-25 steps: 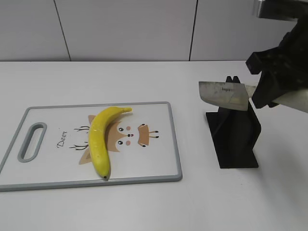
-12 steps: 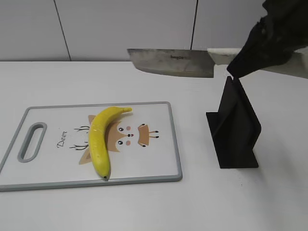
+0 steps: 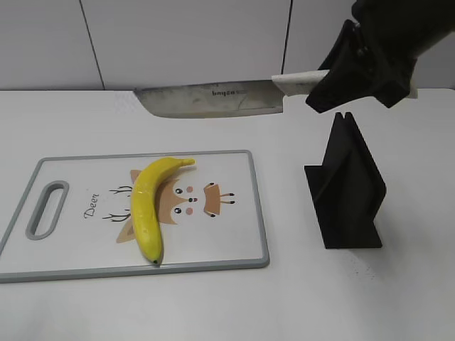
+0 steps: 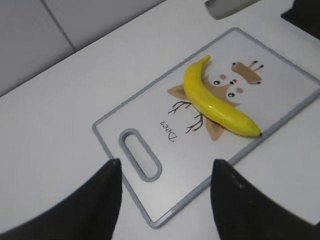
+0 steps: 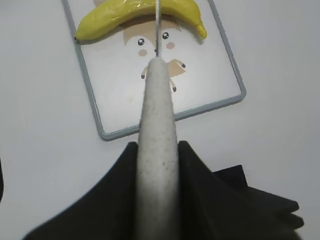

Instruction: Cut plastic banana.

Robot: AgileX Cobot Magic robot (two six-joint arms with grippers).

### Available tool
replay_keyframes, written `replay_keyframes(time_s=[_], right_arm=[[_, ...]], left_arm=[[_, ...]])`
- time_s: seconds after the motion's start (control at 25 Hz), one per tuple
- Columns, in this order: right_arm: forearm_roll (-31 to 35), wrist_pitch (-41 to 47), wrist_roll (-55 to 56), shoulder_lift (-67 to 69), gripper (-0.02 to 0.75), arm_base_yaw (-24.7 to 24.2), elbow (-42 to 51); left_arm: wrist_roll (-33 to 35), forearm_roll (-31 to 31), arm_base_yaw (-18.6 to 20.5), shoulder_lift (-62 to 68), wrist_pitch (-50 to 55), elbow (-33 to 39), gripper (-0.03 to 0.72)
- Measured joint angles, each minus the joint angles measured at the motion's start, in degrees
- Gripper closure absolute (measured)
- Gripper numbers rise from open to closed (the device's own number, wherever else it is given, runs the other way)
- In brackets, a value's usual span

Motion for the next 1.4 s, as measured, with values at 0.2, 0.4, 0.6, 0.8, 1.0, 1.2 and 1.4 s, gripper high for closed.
replay_keyframes(time_s=[0.2, 0.4, 0.6, 0.8, 1.0, 1.2, 1.4], right_arm=[[1.3, 0.1, -4.6, 3.9, 0.554, 0.0, -2.6], [4.0, 0.0, -7.6, 8.1, 0.554, 1.0, -4.9], [4.3, -0.2, -8.4, 12.3, 0.554, 3.8, -6.9], [8.0, -0.5, -10.2, 15.1, 0.554, 4.3, -9.3], [10.5, -0.6, -13.5, 16.0, 0.554, 4.3, -9.5], [10.7, -1.3, -14.8, 18.2, 0.554, 4.3, -9.8], [10.0, -2.3, -15.2, 18.5, 0.554, 4.3, -9.9]], left_arm=[[5.3, 5.2, -10.4, 15.0, 1.6, -8.5, 0.148], [6.2, 14.9, -20.5, 29.4, 4.1, -17.9, 0.154], [10.5, 20.2, -23.4, 41.0, 4.1, -23.1, 0.155], [16.8, 20.9, -23.4, 48.3, 3.3, -24.3, 0.165], [20.1, 20.3, -20.8, 52.2, 0.5, -24.3, 0.201], [25.6, 13.8, -16.2, 53.6, -0.3, -24.7, 0.212], [27.8, 11.7, -14.9, 53.6, -1.1, -24.9, 0.217]])
